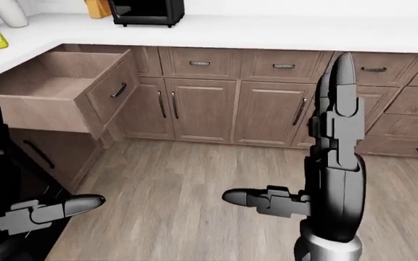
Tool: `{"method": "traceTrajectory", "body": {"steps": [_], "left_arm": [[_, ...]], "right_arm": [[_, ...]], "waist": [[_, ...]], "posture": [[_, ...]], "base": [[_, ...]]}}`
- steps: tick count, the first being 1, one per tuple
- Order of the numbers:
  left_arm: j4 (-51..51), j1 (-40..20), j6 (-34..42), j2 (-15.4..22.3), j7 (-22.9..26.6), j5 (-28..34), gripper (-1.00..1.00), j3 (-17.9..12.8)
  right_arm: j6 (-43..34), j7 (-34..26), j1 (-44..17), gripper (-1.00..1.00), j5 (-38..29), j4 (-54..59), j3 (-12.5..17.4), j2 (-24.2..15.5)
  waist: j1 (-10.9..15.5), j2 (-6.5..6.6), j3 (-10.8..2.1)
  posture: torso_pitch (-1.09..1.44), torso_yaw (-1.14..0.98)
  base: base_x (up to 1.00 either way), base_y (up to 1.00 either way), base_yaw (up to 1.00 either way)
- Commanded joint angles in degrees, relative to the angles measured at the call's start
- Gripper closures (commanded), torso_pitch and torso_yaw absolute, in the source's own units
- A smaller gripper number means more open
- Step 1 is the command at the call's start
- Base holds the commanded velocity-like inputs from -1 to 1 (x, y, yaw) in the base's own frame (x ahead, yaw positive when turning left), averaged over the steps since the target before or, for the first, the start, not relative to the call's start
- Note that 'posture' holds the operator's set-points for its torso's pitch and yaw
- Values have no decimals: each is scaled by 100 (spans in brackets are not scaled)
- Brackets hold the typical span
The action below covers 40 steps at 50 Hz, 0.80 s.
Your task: Close the right drawer.
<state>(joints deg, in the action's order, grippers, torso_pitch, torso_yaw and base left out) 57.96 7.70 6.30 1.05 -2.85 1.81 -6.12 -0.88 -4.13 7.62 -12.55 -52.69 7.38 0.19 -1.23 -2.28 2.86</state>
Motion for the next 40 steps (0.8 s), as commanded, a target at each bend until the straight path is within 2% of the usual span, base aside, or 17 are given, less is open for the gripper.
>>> {"method": "traceTrajectory", "body": {"steps": [1, 3, 6, 10, 11, 12, 13, 17, 23, 29, 30, 31, 33, 35, 38, 39, 40], "left_arm": [[203, -85, -103, 37, -30, 11, -100, -59], [203, -88, -100, 41, -36, 6, -100, -57], [204, -76, -108, 30, -21, 16, -100, -53], [204, -57, -128, 17, -2, 4, -100, -71], [204, -51, -132, 12, 1, 4, -100, -68], [204, -48, -138, 8, 4, 16, -100, -63], [204, -53, -129, 2, 9, 13, -100, -67], [204, -61, -127, 1, 7, 27, -100, -59], [203, -79, -106, 23, -16, 29, -100, -49], [203, -85, -97, 24, -18, 36, -100, -43], [204, -89, -92, 24, -17, 36, -100, -47], [203, -89, -92, 24, -17, 34, -100, -46], [203, -87, -92, 26, -20, 39, -100, -36], [203, -76, -102, 22, -16, 38, -100, -39], [204, -57, -123, 3, 6, 26, -100, -56], [204, -47, -138, -4, 15, 30, -100, -51], [204, -43, -143, -12, 22, 32, -100, -53]], "right_arm": [[120, 10, -114, -100, 7, -244, -55, -5], [27, 3, -142, -100, -29, -310, -81, -5], [-69, -3, -171, -100, -70, -372, -114, -12], [-51, -3, -164, -100, -65, -364, -118, -13], [-53, -2, -165, -100, -63, -364, -121, -13], [-31, 1, -160, -100, -61, -349, -118, -14], [31, 7, -144, -100, -31, -296, -101, -15], [97, 1, -111, -100, -9, -257, -88, -7], [-30, -9, -151, -100, -40, -346, -112, -10], [-77, -15, -166, -100, -67, -382, -128, -18], [-71, -12, -168, -100, -63, -374, -126, -16], [-79, -15, -172, -100, -68, -372, -130, -18], [-125, -16, -191, -100, -91, -398, -141, -19], [-99, -11, -177, -100, -91, -379, -148, -19], [-74, -9, -164, -100, -81, -365, -134, -19], [-53, -7, -157, -100, -77, -356, -136, -17], [-64, -10, -164, -100, -90, -356, -143, -18]], "waist": [[31, -79, -58], [51, -27, -102], [48, 166, 4], [50, 581, -98], [57, 775, -188], [78, 524, -103], [72, 522, -23], [54, 300, -41], [44, 271, -62], [37, 21, -93], [18, 13, -61], [-33, 150, -94], [28, -20, -131], [44, 10, -177], [23, 254, -38], [21, 395, -59], [32, 660, -156]], "posture": [[0, 0], [0, 0], [0, 0], [0, 0], [0, 0], [0, 0], [0, 0], [0, 0], [0, 0], [0, 0], [0, 0], [0, 0], [0, 0], [0, 0], [0, 0], [0, 0], [0, 0]], "base": [[0, 32, 0], [0, 32, 0], [0, 32, 0], [0, 50, 0], [0, 64, 0], [0, 63, 0], [0, 64, 0], [0, 59, 0], [0, 38, 0], [0, 37, 0], [0, 38, 0], [0, 37, 0], [0, 38, 0], [0, 38, 0], [0, 38, 0], [0, 38, 0], [0, 38, 0]]}}
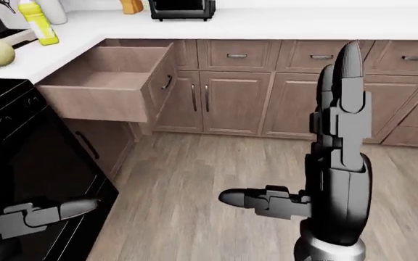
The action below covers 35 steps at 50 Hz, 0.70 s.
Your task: Close the right drawer.
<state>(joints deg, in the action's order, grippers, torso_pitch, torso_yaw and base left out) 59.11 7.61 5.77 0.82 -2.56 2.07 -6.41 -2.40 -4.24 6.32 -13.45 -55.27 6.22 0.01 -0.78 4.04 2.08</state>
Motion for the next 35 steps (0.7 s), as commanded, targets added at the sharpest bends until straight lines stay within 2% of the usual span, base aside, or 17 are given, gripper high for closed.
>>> {"method": "traceTrajectory", "body": {"steps": [1, 2, 3, 10, 12, 14, 15, 18, 21, 23, 24, 25, 26, 27, 28, 30, 35], "left_arm": [[88, -33, -90, 8, -1, -3, -100, -33], [88, -29, -95, 5, 3, -2, -100, -34], [88, -26, -99, 2, 3, 4, -100, -29], [88, -28, -94, 1, -3, 25, -100, -9], [88, -22, -95, -6, 5, 27, -100, -8], [88, -13, -108, -18, 18, 15, -100, -21], [88, -14, -106, -21, 22, 15, -100, -26], [88, -15, -106, -23, 25, 22, -100, -27], [88, -13, -110, -24, 27, 17, -100, -31], [88, -18, -104, -17, 19, 15, -100, -30], [88, -22, -100, -11, 15, 16, -100, -26], [88, -30, -91, -5, 6, 13, -100, -27], [88, -38, -84, 3, -2, 20, -100, -23], [88, -42, -81, 10, -9, 11, -100, -25], [88, -47, -77, 18, -17, 8, -100, -26], [88, -46, -74, 28, -24, 10, -100, -17], [88, -55, -61, 38, -31, -3, -100, -30]], "right_arm": [[106, 5, -29, -100, 10, -82, -17, 1], [125, 6, -23, -100, 14, -74, -14, 1], [124, 4, -23, -100, 6, -75, -18, 1], [151, 0, -15, -100, 24, -45, -8, 2], [186, 1, -7, -100, 48, -8, 7, 2], [210, 3, 9, -100, 58, 1, 0, 7], [212, 7, 10, -100, 45, 13, 0, 8], [158, -6, -6, -100, 61, -35, -1, 7], [133, -7, -9, -100, 47, -59, -10, 8], [138, -3, -5, -100, 42, -57, -10, 8], [127, -6, -7, -100, 30, -63, -16, 6], [141, -4, -2, -100, 41, -56, -11, 8], [127, -4, -9, -100, 29, -62, -17, 7], [120, -4, -12, -100, 35, -67, -17, 8], [130, -6, -6, -100, 32, -63, -16, 5], [141, -3, 0, -100, 35, -54, -15, 8], [153, 4, -12, -100, 17, -24, -13, 5]], "waist": [[-9, 133, -162], [56, 7, -32], [48, -20, 26], [31, -534, 64], [20, -809, 9], [-47, -697, 41], [-2, -746, 27], [8, -677, -45], [2, -480, 42], [-19, -267, 38], [-22, -98, -5], [-2, 180, -100], [28, 38, -97], [45, -7, -6], [67, -55, 13], [69, -188, -20], [34, -414, 49]], "posture": [[0, 0], [0, 0], [0, 0], [0, 0], [0, 0], [0, 0], [0, 0], [0, 0], [0, 0], [0, 0], [0, 0], [0, 0], [0, 0], [0, 0], [0, 0], [0, 0], [0, 0]], "base": [[0, 38, 0], [0, 38, 0], [0, 37, 0], [0, 38, 0], [0, 38, 0], [0, 38, 0], [0, 38, 0], [0, 38, 0], [0, 38, 0], [0, 37, 0], [0, 38, 0], [0, 38, 0], [0, 37, 0], [0, 38, 0], [0, 37, 0], [0, 37, 0], [0, 37, 0]]}}
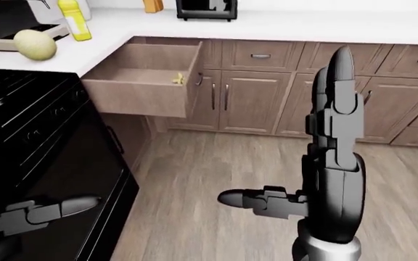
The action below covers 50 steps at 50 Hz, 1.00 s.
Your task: Close the right drawer.
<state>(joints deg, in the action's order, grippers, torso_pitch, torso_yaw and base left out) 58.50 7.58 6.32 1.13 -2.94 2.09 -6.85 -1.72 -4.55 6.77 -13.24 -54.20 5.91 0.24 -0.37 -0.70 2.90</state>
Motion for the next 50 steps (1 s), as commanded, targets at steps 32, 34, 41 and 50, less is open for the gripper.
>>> {"method": "traceTrajectory", "body": {"steps": [32, 34, 41, 50], "left_arm": [[150, -27, -139, -110, 114, 67, -100, 15], [150, -27, -138, -107, 106, 73, -100, 21], [150, -29, -133, -84, 76, 76, -100, 45], [150, -20, -142, -73, 66, 81, -100, 73]], "right_arm": [[86, 36, -40, -100, -5, -105, 33, -21], [104, 38, -39, -100, -2, -86, 43, -20], [169, 70, -36, -100, 122, -39, 100, -13], [173, 34, -21, -100, 106, -24, 71, -20]], "waist": [[-67, -211, -66], [-58, -240, -129], [-105, 168, -66], [47, -43, -192]], "posture": [[0, 0], [0, 0], [0, 0], [0, 0]], "base": [[0, 38, 0], [0, 38, 0], [0, 0, 0], [0, 0, 0]]}}
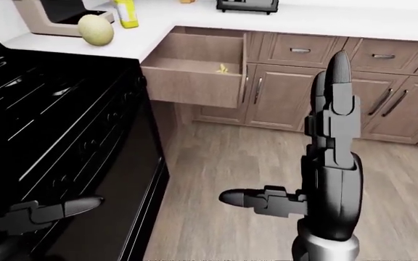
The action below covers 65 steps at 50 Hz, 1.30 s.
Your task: Close the right drawer.
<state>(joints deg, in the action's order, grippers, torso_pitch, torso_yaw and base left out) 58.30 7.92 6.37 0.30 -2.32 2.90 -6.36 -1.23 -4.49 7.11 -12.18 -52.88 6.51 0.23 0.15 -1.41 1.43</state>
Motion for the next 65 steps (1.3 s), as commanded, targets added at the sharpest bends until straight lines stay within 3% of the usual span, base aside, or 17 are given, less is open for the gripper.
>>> {"method": "traceTrajectory", "body": {"steps": [1, 15, 17, 23, 28, 31, 32, 35, 39, 44, 45, 48, 54, 58, 59, 62, 65], "left_arm": [[170, -62, -141, 18, -4, -5, -100, 20], [170, -77, -112, 43, -30, 13, -100, 39], [170, -72, -114, 33, -22, 5, -100, 32], [170, -62, -126, -6, 26, 1, -100, 0], [170, -62, -135, -15, 36, -4, -100, -10], [170, -75, -117, -8, 29, 2, -100, -4], [170, -77, -115, -4, 28, -3, -100, -6], [170, -85, -109, 9, 15, -7, -100, -6], [170, -81, -108, 22, -1, -4, -100, 9], [170, -73, -116, 11, 7, 11, -100, 24], [170, -71, -120, 8, 9, 11, -100, 21], [170, -73, -118, 2, 15, 10, -100, 14], [170, -76, -113, -11, 29, 9, -100, 3], [170, -75, -122, -19, 41, 2, -100, -12], [170, -68, -127, -24, 48, 3, -100, -11], [170, -66, -132, -22, 44, 9, -100, -4], [170, -49, -147, -16, 39, 1, -100, -5]], "right_arm": [[139, 27, -51, -100, 1, -151, 8, -17], [377, 38, 32, -100, -77, -114, -7, 14], [320, 30, 11, -100, -96, -141, -18, 8], [158, 23, -46, -100, -143, -236, -56, -1], [135, 20, -53, -100, -149, -245, -58, -11], [203, 25, -36, -100, -117, -185, -21, -15], [251, 27, -21, -100, -107, -152, -12, -14], [299, 22, -1, -100, -104, -133, -5, -6], [262, 15, -16, -100, -111, -153, -6, -2], [205, 16, -40, -100, -137, -171, -33, -7], [223, 17, -32, -100, -143, -159, -32, -10], [254, 23, -21, -100, -135, -127, -25, -9], [194, 21, -37, -100, -143, -167, -43, -3], [161, 22, -48, -100, -139, -187, -48, -9], [161, 21, -47, -100, -117, -189, -36, -9], [228, 23, -23, -100, -83, -145, -20, -9], [471, 33, 58, -100, -31, 14, 33, -7]], "waist": [[0, 37, -50], [6, 127, -229], [9, 156, 106], [27, 372, 162], [56, 191, 130], [19, -169, 137], [-29, 2, 123], [-16, -84, 106], [-12, 66, 153], [-55, 601, 80], [31, 404, 115], [60, 484, 118], [80, 197, 161], [55, -353, -77], [-5, -37, 20], [-33, -123, 14], [-30, 122, 83]], "posture": [[0, 0], [0, 0], [0, 0], [0, 0], [0, 0], [0, 0], [0, 0], [0, 0], [0, 0], [0, 0], [0, 0], [0, 0], [0, 0], [0, 0], [0, 0], [0, 0], [0, 0]], "base": [[0, 0, 0], [1, 0, 0], [21, 0, 0], [21, 0, 0], [21, 0, 0], [22, 0, 0], [21, 0, 0], [21, 0, 0], [21, 0, 0], [21, 0, 0], [20, 0, 0], [21, 0, 0], [21, 0, 0], [13, 0, 0], [10, 0, 0], [8, -3, 0], [6, -7, 0]]}}
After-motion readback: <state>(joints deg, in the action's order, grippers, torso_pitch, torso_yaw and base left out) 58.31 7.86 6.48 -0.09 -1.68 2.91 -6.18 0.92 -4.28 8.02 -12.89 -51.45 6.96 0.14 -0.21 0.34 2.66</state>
